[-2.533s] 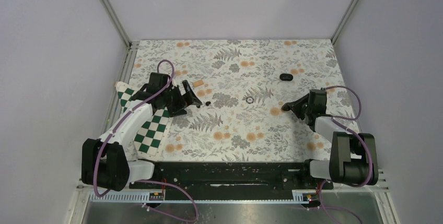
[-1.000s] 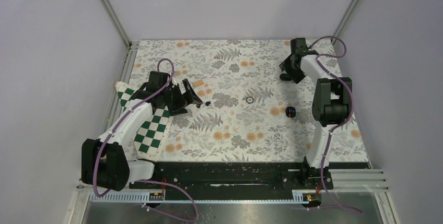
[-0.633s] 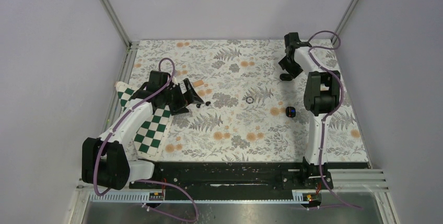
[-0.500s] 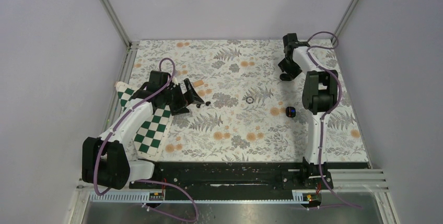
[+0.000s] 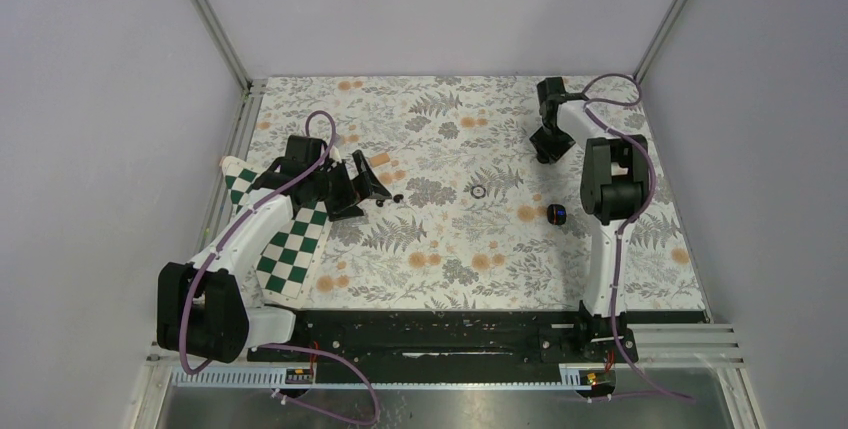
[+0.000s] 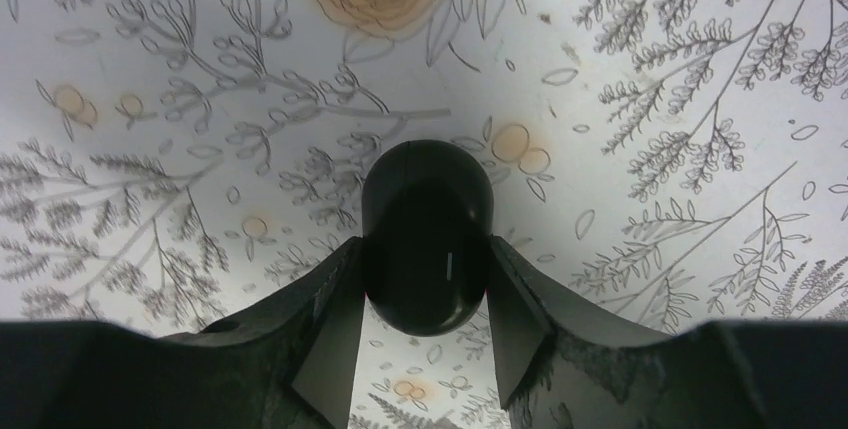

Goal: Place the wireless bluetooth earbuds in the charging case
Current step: Place the charging case at the center of the board, then pick up the charging case from the center of the board, then pass from the right arm to the left, then open the charging case to the charging case, then pass from the left arm to the right, then pass from the right arm to the left

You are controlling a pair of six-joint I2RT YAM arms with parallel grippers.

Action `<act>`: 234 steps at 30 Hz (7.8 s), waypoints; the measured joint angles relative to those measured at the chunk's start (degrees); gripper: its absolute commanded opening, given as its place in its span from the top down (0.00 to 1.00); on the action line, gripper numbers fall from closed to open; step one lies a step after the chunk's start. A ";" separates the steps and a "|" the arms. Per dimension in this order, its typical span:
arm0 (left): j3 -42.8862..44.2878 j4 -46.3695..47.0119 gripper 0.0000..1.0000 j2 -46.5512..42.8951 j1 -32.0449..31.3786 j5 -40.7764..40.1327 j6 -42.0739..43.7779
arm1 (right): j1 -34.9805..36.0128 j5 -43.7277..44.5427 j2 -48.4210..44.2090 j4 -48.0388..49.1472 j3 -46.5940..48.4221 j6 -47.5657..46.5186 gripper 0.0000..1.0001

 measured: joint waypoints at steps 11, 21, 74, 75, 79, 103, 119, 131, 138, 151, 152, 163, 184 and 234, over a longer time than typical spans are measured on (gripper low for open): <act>0.00 0.42 0.03 -0.33 -2.54 0.13 0.48 | 2.25 -19.82 -31.93 19.10 -39.76 -7.80 0.69; 0.02 0.87 0.03 -0.63 -9.11 -0.61 -0.39 | 28.06 -20.83 -50.03 26.05 -63.47 -7.17 0.69; -0.92 4.59 0.07 1.62 -15.67 -1.77 -3.91 | 34.23 -15.34 -52.57 51.98 -76.13 10.38 1.00; -1.03 5.31 0.08 1.60 -15.67 -0.90 -3.91 | 33.99 -15.96 -54.45 51.71 -76.61 10.14 1.00; -3.28 11.41 0.16 1.18 -15.69 4.17 -4.63 | 33.20 -18.12 -62.12 52.94 -78.03 9.46 1.00; -7.54 36.39 0.36 -7.17 -18.67 22.01 -11.96 | 31.67 -42.05 -71.41 84.04 -80.89 14.69 1.00; -7.54 37.29 0.52 -7.08 -20.20 21.94 -13.18 | 31.67 -43.21 -70.03 88.70 -81.00 16.98 1.00; -7.54 38.60 0.93 -5.51 -20.87 21.77 -15.54 | 31.61 -43.25 -69.42 89.94 -81.00 17.38 1.00; -7.69 41.18 1.00 -4.33 -20.85 22.29 -18.21 | 31.21 -43.06 -69.42 90.53 -81.26 17.46 1.00; -12.57 54.29 1.00 -4.09 -19.91 25.22 -28.24 | 30.97 -43.34 -69.66 95.56 -83.62 19.61 0.65; -12.70 54.84 1.00 -4.09 -19.89 25.33 -28.59 | 30.97 -43.39 -69.64 95.80 -83.62 19.67 0.62; -13.18 58.51 1.00 -4.52 -18.12 27.19 -32.28 | 28.79 -42.82 -67.71 96.06 -86.88 19.37 0.44; -13.14 55.45 1.00 -4.48 -17.25 27.50 -28.28 | 28.70 -45.16 -75.08 89.00 -85.59 16.09 0.25; -4.63 32.59 0.20 -7.93 -17.57 19.74 -15.56 | 29.51 -48.78 -65.11 91.45 -81.07 18.25 0.98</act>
